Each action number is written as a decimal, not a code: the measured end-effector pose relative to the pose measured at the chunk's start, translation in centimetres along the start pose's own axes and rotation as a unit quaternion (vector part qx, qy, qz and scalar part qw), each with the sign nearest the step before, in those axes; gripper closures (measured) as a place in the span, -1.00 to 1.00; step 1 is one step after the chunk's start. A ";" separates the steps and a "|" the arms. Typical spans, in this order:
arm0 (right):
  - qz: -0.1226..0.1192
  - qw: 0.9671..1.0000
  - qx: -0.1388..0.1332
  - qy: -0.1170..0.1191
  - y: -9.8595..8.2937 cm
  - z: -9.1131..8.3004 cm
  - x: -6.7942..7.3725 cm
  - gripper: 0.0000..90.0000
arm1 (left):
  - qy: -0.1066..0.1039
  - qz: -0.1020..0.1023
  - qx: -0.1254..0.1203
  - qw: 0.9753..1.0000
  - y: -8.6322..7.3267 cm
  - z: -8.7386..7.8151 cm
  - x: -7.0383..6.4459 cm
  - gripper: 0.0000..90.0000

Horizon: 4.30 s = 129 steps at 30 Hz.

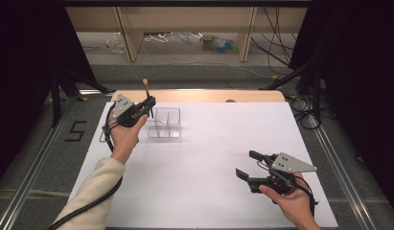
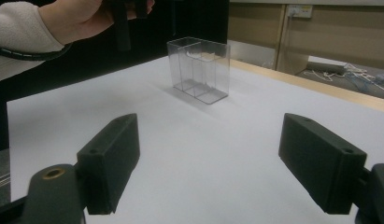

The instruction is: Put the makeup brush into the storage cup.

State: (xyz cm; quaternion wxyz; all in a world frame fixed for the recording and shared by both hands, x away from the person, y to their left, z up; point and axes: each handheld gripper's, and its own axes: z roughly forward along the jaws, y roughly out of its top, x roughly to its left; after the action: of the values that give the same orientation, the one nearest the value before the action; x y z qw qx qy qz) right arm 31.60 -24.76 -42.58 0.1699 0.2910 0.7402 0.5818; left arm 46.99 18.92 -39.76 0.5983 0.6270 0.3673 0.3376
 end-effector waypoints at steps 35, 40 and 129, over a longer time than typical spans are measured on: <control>-0.005 1.000 0.006 -0.003 0.0 0.0 0.0 -0.52 | 0.005 0.003 -0.003 1.000 0.0 0.6 0.8 0.85; -0.005 1.000 0.006 -0.006 0.0 -0.1 0.0 -0.52 | 0.007 0.005 0.000 1.000 -0.1 0.7 1.0 0.85; -0.018 1.000 0.011 -0.002 -0.1 0.1 -0.1 -0.52 | 0.025 -0.012 0.031 0.999 -2.6 1.7 2.4 0.85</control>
State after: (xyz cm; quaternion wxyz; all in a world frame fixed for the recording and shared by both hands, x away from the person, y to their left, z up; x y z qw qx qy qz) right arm 31.71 -24.80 -42.71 0.1789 0.2805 0.7514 0.5698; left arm 49.45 20.17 -42.46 0.5735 0.6321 0.3996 0.3344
